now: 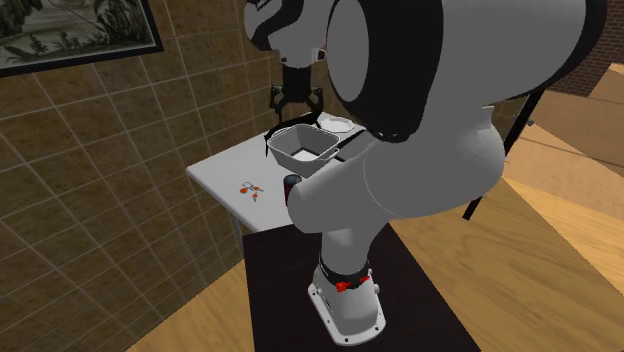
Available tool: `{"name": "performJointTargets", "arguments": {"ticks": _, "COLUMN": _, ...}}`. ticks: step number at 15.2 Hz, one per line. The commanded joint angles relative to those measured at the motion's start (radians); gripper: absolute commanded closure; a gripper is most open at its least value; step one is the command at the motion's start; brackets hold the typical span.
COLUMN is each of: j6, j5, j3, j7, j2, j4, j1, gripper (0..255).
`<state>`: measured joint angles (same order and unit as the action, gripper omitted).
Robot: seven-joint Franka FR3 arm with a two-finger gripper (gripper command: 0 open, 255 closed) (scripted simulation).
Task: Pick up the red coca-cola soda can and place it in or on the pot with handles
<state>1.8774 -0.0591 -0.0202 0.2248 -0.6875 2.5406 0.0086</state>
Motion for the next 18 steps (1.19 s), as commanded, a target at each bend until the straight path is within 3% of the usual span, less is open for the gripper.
{"name": "performJointTargets", "arguments": {"ticks": 1, "j6": 0.073, "j5": -0.004, "j3": -0.011, "j7": 0.016, "j2": 0.028, "j4": 0.049, "j1": -0.001, "gripper": 0}}
{"name": "performJointTargets", "arguments": {"ticks": 10, "j6": 0.412, "j5": -0.015, "j3": -0.057, "j7": 0.088, "j2": 0.252, "j4": 0.193, "j1": -0.006, "gripper": 0}}
{"name": "performJointTargets", "arguments": {"ticks": 16, "j6": 0.654, "j5": -0.003, "j3": -0.086, "j7": 0.148, "j2": 0.485, "j4": 0.222, "j1": -0.017, "gripper": 0}}
{"name": "performJointTargets", "arguments": {"ticks": 18, "j6": 0.686, "j5": 0.0, "j3": -0.088, "j7": 0.153, "j2": 0.515, "j4": 0.225, "j1": -0.018, "gripper": 0}}
